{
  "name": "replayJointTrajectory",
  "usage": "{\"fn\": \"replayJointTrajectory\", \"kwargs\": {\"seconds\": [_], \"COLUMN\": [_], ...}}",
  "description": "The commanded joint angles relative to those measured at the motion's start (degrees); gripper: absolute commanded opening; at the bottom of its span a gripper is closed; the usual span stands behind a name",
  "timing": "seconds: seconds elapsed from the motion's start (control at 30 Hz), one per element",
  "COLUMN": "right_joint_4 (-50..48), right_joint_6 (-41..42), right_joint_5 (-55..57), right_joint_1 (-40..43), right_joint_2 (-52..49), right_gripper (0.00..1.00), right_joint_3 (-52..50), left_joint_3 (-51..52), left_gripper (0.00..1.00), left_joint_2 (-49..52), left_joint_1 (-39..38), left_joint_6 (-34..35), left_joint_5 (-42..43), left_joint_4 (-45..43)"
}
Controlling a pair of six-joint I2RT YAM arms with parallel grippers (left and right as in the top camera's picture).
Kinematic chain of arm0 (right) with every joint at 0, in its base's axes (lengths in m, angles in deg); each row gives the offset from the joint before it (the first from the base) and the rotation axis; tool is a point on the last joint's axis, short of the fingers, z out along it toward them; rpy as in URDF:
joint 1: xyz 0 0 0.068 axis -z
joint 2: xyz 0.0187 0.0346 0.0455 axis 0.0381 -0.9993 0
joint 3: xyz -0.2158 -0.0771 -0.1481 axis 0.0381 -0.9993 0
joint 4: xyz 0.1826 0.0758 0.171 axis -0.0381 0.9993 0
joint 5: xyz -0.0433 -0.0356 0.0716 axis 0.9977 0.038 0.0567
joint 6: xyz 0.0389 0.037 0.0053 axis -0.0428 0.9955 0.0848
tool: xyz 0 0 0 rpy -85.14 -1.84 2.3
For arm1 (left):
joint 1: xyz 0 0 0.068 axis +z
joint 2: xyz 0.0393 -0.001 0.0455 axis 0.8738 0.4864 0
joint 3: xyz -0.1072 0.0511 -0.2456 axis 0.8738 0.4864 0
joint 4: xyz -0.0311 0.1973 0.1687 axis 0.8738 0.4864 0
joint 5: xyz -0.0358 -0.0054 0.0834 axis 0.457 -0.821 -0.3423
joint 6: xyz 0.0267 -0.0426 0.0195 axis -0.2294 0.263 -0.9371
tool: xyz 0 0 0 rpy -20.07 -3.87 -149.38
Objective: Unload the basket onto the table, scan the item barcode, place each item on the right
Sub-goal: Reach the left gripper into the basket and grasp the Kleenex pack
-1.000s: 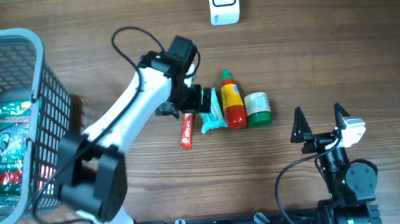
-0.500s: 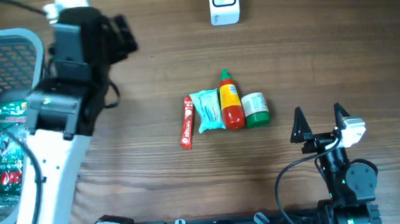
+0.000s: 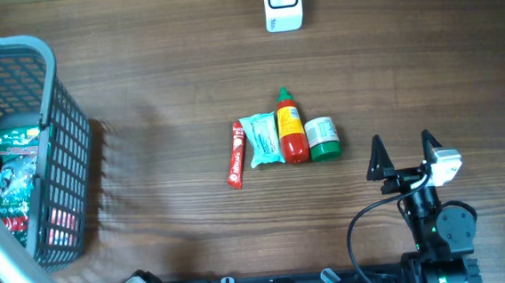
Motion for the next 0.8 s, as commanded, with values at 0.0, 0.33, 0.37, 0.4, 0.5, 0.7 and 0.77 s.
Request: {"fn": "replayJointTrajectory", "kwargs": {"seconds": [0.0, 0.33, 0.37, 0.4, 0.5, 0.7, 0.77], "right_joint_4": [-0.13, -0.13, -0.13, -0.13, -0.13, -0.13, -0.13], "right_joint_6": [-1.01, -1.01, -0.98, -1.03, -0.98, -1.01, -1.01], "right_joint_5": [-0.52, -0.52, -0.55, -0.55, -0.52, -0.55, -0.55], "right_joint_1": [-0.15, -0.15, -0.15, -0.15, -0.15, -0.15, -0.15], "right_joint_2": [0.39, 0.39, 0.39, 0.39, 0.39, 0.39, 0.39], "right_gripper": [1.00, 1.00, 1.00, 1.00, 1.00, 1.00, 1.00], "right_joint_3": [-0.04, -0.04, -0.04, -0.04, -0.04, -0.04, -0.04], "left_joint_3": [0.00, 0.00, 0.00, 0.02, 2.45, 11.02, 13.90], "left_gripper": [1.00, 0.83, 0.83, 0.81, 0.81, 0.80, 0.77], "left_joint_2": [7.48, 27.85, 29.35, 30.38, 31.21, 31.21, 31.21], "left_joint_1": [4.50, 5.14, 5.03, 5.03, 5.03, 4.48, 4.35], "left_joint_6": [3.28, -4.35, -4.48, -4.48, -4.46, -4.26, -4.26], "left_joint_5": [1.14, 3.96, 3.96, 4.13, 7.30, 8.63, 8.63], "left_joint_4": [4.66, 15.37, 16.72, 17.92, 18.12, 12.11, 8.79]}}
